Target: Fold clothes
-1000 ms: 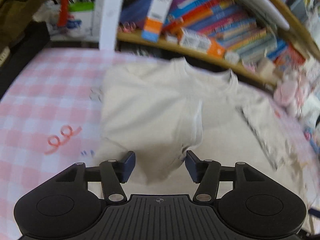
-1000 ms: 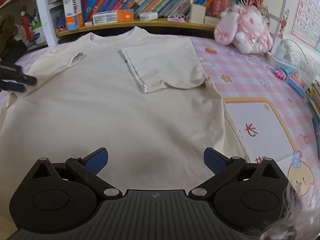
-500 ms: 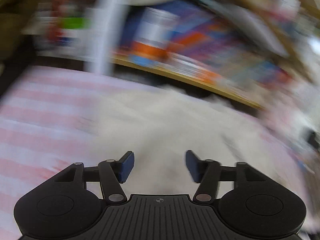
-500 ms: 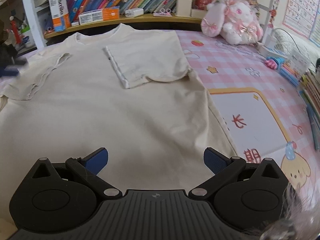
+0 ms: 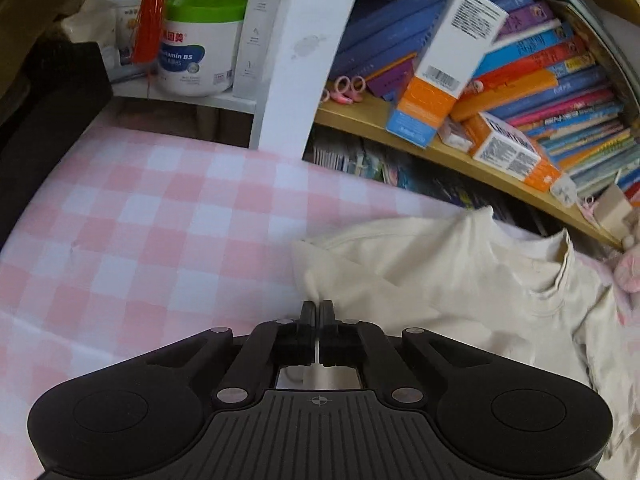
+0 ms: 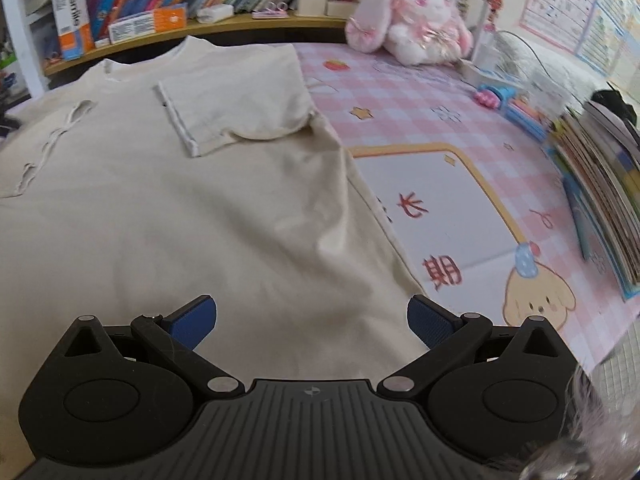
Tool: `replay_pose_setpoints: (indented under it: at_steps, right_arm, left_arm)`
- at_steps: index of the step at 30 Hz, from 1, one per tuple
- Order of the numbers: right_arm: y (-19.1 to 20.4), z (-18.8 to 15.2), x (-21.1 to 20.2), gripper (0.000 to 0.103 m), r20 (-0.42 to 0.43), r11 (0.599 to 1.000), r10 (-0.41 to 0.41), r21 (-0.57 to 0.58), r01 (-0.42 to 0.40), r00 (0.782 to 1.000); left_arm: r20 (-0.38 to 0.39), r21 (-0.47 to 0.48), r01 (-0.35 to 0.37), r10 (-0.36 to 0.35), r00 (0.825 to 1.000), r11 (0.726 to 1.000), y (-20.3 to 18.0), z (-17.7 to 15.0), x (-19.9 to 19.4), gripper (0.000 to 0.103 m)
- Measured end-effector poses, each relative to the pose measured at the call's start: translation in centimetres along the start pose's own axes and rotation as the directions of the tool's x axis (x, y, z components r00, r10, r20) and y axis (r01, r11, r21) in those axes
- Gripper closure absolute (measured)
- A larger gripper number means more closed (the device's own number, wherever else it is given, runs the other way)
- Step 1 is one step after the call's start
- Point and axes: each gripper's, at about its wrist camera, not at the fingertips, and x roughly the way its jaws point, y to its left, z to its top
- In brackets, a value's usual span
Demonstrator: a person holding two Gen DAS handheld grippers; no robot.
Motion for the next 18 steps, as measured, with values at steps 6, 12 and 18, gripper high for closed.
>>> replay_pose_setpoints:
  at_steps: [6,12,18]
  right_arm:
    - [-0.2,0.0,0.0,0.000,-0.004,1.000,-0.024,-0.002,0.024,1.000]
    - [-1.2,0.0,0.3,0.000,0.001,0.999,-0.052,0.004,0.052,0.999]
    - [-1.8,-0.3,0.0,0.000,0.015,0.998,-0.059,0.013,0.059,0.998]
  left_arm:
    - [0.022,0.036,-0.094,0.094,0.995,0.995,-0.9,2.4,1.7,0.103]
    - [0.046,-0.009,-0.100,0.100,0.994,0.995,-0.2,1.5,1.2,0.095]
    - [0.090,-0.008,-0.049,0.050,0.995,0.999,0.1,0.0,-2.7,0.090]
